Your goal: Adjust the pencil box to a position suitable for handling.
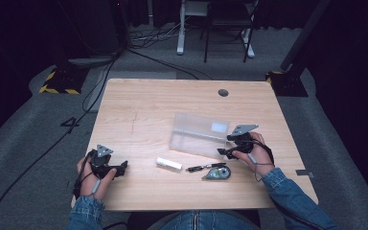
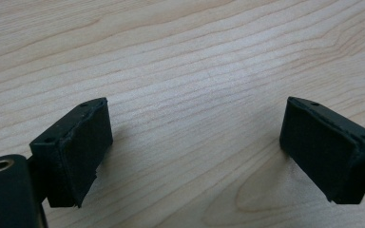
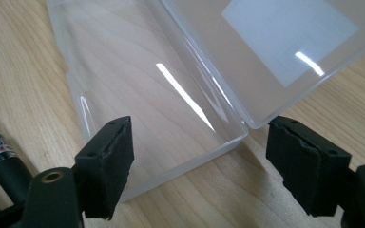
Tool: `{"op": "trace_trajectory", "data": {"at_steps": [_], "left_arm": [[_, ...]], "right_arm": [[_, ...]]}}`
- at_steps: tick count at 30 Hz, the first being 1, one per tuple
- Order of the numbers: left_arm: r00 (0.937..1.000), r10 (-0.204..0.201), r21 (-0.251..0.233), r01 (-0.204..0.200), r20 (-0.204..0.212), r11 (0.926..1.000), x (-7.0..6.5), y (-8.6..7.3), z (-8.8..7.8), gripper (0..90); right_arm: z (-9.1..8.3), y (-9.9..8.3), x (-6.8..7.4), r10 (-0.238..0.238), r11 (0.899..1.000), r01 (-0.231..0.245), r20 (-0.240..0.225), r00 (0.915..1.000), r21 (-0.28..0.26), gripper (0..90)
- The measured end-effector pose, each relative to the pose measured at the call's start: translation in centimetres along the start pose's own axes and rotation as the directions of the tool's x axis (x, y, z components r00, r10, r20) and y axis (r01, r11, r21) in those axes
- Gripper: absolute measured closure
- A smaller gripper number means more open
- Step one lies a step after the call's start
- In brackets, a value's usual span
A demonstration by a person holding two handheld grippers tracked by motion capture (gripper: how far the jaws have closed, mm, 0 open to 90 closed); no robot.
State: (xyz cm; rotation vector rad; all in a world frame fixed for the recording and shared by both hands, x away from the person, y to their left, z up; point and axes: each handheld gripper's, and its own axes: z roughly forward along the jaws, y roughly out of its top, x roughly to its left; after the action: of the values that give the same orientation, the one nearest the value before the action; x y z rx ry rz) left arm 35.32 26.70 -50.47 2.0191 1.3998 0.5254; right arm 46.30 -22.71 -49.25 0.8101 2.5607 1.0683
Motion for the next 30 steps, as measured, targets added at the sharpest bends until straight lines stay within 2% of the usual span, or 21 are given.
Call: {"op": "trace_trajectory", "data": {"at_steps": [11, 18, 24, 30], "left_arm": [[1.0000, -0.004, -0.001, 0.004, 0.001, 1.0000, -0.1, 0.1, 0.2, 9.9], [1.0000, -0.001, -0.003, 0.001, 0.001, 1.0000, -0.1, 0.2, 0.2, 9.9], [1.0000, -0.001, -0.002, 0.001, 0.001, 1.0000, -0.1, 0.2, 0.2, 9.9], [1.0000, -0.001, -0.002, 0.001, 0.001, 1.0000, -0.1, 0.2, 0.2, 9.9]], "right_arm": [[-1.4, 0.3, -0.4, 0.032, 0.999, -0.031, 0.017, 0.9994, -0.029, 23.0], [-2.7, 0.8, -0.4, 0.035, 0.998, -0.034, 0.028, 0.9990, -0.044, 26.2], [-3.6, 1.4, -0.1, 0.033, 0.999, -0.033, 0.021, 0.9992, -0.028, 28.7], [-4.3, 1.9, 0.1, 0.038, 0.999, -0.038, 0.006, 0.9993, -0.027, 27.3]]}}
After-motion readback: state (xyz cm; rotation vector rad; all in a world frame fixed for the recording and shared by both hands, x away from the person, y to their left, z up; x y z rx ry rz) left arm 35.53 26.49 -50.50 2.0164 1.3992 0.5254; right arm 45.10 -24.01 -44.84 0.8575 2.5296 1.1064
